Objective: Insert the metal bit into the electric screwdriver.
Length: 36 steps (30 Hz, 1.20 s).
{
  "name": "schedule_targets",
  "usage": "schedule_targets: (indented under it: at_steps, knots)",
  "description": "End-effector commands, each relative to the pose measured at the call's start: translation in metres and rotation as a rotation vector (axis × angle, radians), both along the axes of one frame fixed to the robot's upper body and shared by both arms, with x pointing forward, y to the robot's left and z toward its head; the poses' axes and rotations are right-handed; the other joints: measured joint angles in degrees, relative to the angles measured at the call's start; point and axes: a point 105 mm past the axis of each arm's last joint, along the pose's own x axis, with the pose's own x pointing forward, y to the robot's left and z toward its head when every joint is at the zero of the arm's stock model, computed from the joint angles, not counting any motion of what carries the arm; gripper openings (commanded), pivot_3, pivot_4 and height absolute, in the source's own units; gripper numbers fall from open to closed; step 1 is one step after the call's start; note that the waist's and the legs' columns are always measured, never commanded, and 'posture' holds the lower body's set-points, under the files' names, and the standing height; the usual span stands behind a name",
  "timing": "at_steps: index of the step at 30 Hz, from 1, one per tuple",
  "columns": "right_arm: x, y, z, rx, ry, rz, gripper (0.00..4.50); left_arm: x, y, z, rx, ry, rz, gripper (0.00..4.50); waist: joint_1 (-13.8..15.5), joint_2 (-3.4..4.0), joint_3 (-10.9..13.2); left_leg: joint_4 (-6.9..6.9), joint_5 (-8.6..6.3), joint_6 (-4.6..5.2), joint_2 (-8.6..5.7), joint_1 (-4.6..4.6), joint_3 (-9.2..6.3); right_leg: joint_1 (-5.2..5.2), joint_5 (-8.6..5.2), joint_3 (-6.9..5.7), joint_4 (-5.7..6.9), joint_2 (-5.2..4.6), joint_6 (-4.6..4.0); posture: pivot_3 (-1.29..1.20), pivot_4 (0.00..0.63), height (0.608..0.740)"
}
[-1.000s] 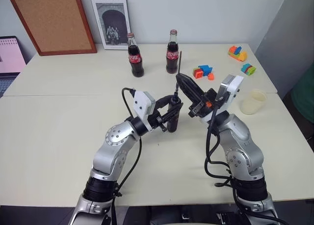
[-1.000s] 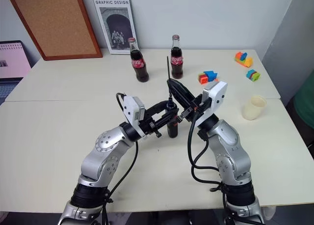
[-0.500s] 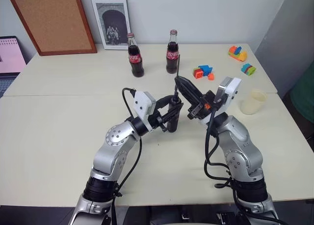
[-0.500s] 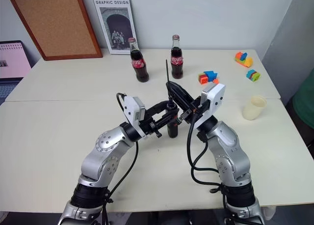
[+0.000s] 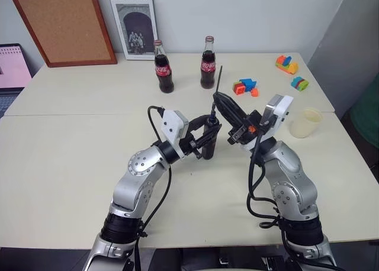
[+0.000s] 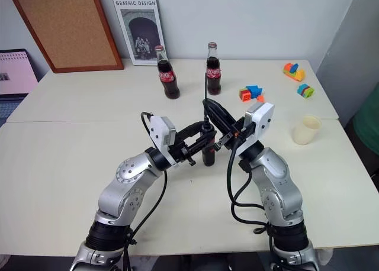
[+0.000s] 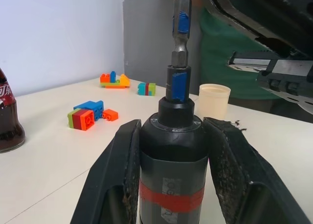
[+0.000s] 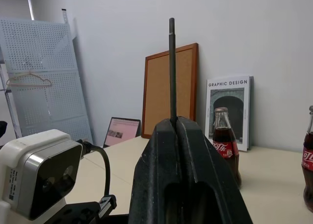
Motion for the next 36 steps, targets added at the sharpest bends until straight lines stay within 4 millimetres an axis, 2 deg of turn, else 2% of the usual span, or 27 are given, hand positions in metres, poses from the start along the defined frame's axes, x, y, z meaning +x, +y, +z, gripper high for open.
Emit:
schedule_targets:
  at_steps: [1, 10, 26, 31, 36]
  knots:
    - [0.001, -0.004, -0.001, -0.008, -0.003, -0.023, 0.00, 0.002, 0.005, -0.003, 0.033, 0.000, 0.027, 1.62, 0.00, 0.00, 0.00, 0.00, 0.00, 0.00, 0.00, 0.00, 0.00, 0.00, 0.00, 0.00, 0.00, 0.00, 0.00, 0.00, 0.150, 0.740]
    - [-0.002, 0.001, -0.007, -0.078, 0.008, -0.008, 0.00, 0.002, 0.005, -0.003, 0.032, 0.002, 0.029, 1.62, 0.01, 0.00, -0.03, 0.00, 0.00, 0.00, 0.00, 0.03, 0.00, 0.03, 0.00, 0.00, 0.00, 0.00, 0.00, 0.00, 0.150, 0.740]
    - [0.000, -0.008, 0.007, -0.090, 0.016, -0.036, 0.00, 0.002, 0.005, -0.003, 0.036, 0.000, 0.026, 1.62, -0.02, 0.00, -0.04, -0.05, -0.01, 0.01, -0.02, 0.69, 0.03, 0.63, -0.01, 0.05, -0.06, 0.01, 0.00, 0.00, 0.150, 0.740]
    - [-0.004, -0.008, 0.012, -0.116, 0.004, -0.018, 0.00, 0.001, 0.005, -0.004, 0.037, -0.001, 0.027, 1.62, -0.01, 0.00, -0.04, -0.08, -0.01, 0.01, -0.01, 0.69, 0.02, 0.63, -0.01, 0.04, -0.08, 0.02, 0.00, 0.00, 0.150, 0.740]
    - [-0.010, -0.001, 0.006, -0.177, 0.010, 0.015, 0.00, 0.001, 0.004, -0.003, 0.037, -0.002, 0.027, 1.62, -0.01, 0.00, -0.04, -0.09, -0.01, 0.01, -0.01, 0.69, 0.02, 0.63, -0.02, 0.05, -0.09, 0.02, 0.00, 0.00, 0.150, 0.740]
